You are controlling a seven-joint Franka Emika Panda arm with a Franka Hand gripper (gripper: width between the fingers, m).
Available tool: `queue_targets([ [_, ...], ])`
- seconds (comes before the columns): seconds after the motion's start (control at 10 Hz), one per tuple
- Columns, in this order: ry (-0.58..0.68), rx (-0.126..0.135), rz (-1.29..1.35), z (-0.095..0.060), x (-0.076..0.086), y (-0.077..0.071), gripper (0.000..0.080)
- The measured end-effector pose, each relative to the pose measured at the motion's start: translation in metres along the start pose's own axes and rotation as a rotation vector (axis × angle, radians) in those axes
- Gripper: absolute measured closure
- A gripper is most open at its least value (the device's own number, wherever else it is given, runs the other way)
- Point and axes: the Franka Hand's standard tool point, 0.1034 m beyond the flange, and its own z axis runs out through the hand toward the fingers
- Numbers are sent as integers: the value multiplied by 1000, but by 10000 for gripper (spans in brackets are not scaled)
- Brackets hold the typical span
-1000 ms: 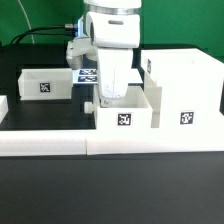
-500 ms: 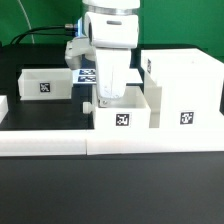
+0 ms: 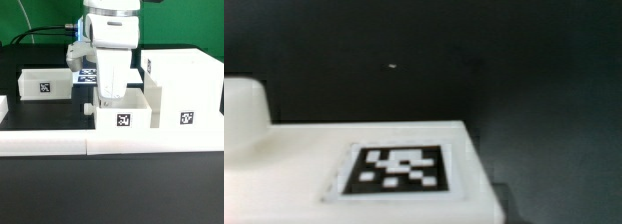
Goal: Assemble drawer
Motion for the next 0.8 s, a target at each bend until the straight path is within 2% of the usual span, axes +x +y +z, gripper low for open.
queue_targets([
  [0.3,1,5,-1,3,1,-2,757],
  [0.4,4,-1,8,3,5,-1,757],
  [0.5,6,-19,14,3,7,1,757],
  [0.8,6,-17,18,3,5,0,757],
])
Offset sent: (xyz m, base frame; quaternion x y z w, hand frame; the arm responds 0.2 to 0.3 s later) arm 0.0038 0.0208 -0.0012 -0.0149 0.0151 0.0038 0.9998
